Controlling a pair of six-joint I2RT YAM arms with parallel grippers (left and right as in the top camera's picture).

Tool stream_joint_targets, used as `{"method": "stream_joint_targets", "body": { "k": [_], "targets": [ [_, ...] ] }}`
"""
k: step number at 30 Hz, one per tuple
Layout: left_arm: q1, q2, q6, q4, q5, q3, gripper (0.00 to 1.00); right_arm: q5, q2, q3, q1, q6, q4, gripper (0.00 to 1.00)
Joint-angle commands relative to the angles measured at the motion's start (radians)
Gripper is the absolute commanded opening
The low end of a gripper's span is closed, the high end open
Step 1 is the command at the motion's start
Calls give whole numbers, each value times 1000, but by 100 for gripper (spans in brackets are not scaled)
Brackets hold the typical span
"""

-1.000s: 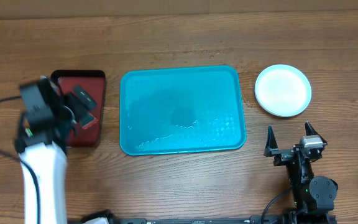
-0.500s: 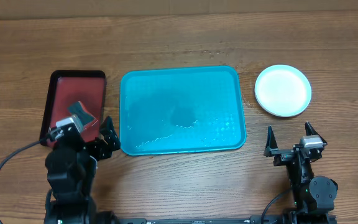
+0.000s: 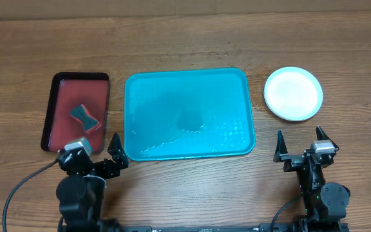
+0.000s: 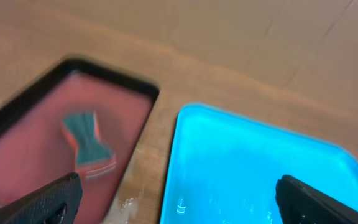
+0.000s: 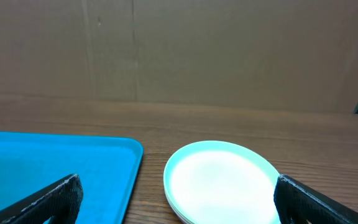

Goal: Clean dirty plates on tray and stack at the side

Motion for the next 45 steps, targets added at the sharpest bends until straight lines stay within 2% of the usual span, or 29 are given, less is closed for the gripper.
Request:
{"method": "stream_joint_targets", "body": {
  "k": [1, 11, 18, 26, 32, 36, 45],
  "targets": [
    [0, -96, 27, 104, -12, -61, 100, 0, -12, -10, -5, -3, 6, 100],
    [0, -225, 26, 404, 13, -237, 100, 0, -12, -10, -5, -3, 6, 100],
    [0, -223, 27, 608, 16, -333, 100, 0, -12, -10, -5, -3, 6, 100],
    [0, -223, 169, 507, 8, -331, 100, 0, -12, -10, -5, -3, 6, 100],
    [0, -223, 188, 349, -48, -331, 100, 0, -12, -10, -5, -3, 6, 100],
    [-1, -223, 245, 355, -37, -331, 100, 0, -12, -10, -5, -3, 6, 100],
    [-1, -223, 291, 354, -31, -331, 100, 0, -12, -10, -5, -3, 6, 100]
  ]
}}
